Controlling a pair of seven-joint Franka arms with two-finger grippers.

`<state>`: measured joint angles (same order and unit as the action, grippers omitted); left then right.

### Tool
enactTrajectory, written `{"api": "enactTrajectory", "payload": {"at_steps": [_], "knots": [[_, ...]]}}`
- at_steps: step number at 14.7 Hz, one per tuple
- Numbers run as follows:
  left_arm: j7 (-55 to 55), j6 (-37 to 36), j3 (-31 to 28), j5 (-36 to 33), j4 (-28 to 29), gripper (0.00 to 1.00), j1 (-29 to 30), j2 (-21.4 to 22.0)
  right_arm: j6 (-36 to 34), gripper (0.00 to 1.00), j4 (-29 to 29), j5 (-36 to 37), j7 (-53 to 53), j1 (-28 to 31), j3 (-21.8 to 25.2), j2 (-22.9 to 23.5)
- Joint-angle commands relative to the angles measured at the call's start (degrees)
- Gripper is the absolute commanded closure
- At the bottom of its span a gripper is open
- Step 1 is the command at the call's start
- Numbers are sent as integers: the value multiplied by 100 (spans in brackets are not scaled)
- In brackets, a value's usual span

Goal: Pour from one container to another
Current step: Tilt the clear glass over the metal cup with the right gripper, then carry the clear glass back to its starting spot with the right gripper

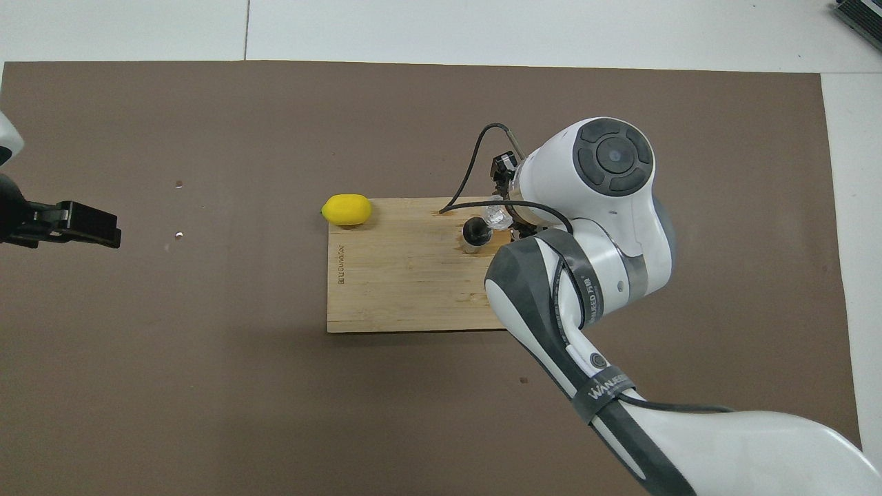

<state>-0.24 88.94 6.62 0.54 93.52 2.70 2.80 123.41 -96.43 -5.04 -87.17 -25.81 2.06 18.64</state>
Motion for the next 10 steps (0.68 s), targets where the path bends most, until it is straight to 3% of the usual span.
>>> {"api": "enactTrajectory", "payload": {"at_steps": [1,6,10], "knots": [[-29,36,50,-45,184,0,64,168,-177,100,133,-548,217,234,-39,70],[-29,36,50,-45,184,0,64,168,-563,100,2,-1814,806,971,-39,61],[-29,36,50,-45,184,0,64,168,-590,100,-507,-2386,1157,1490,-39,-70]]}}
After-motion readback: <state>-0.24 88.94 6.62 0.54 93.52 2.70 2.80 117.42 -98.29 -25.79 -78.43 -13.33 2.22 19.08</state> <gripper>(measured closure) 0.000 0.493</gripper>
